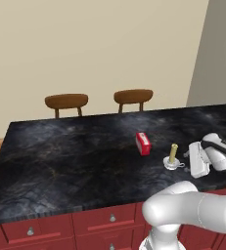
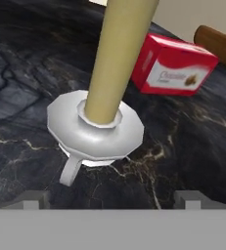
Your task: Pick the jar and candle from the dining table and place them in the open cabinet. Close the cabinet after placing the objects.
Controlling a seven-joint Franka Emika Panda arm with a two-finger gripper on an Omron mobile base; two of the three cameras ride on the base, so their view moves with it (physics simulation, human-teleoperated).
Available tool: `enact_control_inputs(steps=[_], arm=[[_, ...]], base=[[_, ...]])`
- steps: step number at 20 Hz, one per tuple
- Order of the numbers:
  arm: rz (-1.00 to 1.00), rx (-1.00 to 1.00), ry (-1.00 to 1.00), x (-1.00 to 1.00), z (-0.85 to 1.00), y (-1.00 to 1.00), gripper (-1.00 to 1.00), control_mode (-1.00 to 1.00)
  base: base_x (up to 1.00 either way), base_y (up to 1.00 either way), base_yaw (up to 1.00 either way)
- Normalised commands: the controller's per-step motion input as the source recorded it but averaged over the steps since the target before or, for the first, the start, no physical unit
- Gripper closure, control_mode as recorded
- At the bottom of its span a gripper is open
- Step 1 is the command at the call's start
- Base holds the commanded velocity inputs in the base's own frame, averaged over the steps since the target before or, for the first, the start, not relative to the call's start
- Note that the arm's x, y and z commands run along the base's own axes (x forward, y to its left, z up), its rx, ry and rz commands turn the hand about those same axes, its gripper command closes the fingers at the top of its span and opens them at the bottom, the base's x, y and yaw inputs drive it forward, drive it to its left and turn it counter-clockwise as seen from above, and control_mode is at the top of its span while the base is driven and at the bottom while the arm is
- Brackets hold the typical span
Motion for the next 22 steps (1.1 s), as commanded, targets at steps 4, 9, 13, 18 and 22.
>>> enact_control_inputs(steps=[4, 9, 13, 18, 22], arm=[[0.0, 0.01, 0.03, 0.0, 0.0, 0.17, -1.0, -1.0], [-0.06, 0.0, 0.03, -0.01, -0.02, 0.15, -1.0, -1.0], [-0.08, 0.0, 0.0, -0.14, -0.11, 0.05, -1.0, -1.0], [-0.06, 0.0, 0.0, -0.13, -0.07, 0.05, -1.0, -1.0], [-0.02, 0.0, 0.0, 0.0, 0.0, 0.12, -1.0, -1.0]], base=[[0.0, 0.0, 0.0], [0.0, 0.0, 0.0], [0.0, 0.0, 0.0], [0.0, 0.0, 0.0], [0.0, 0.0, 0.0]])
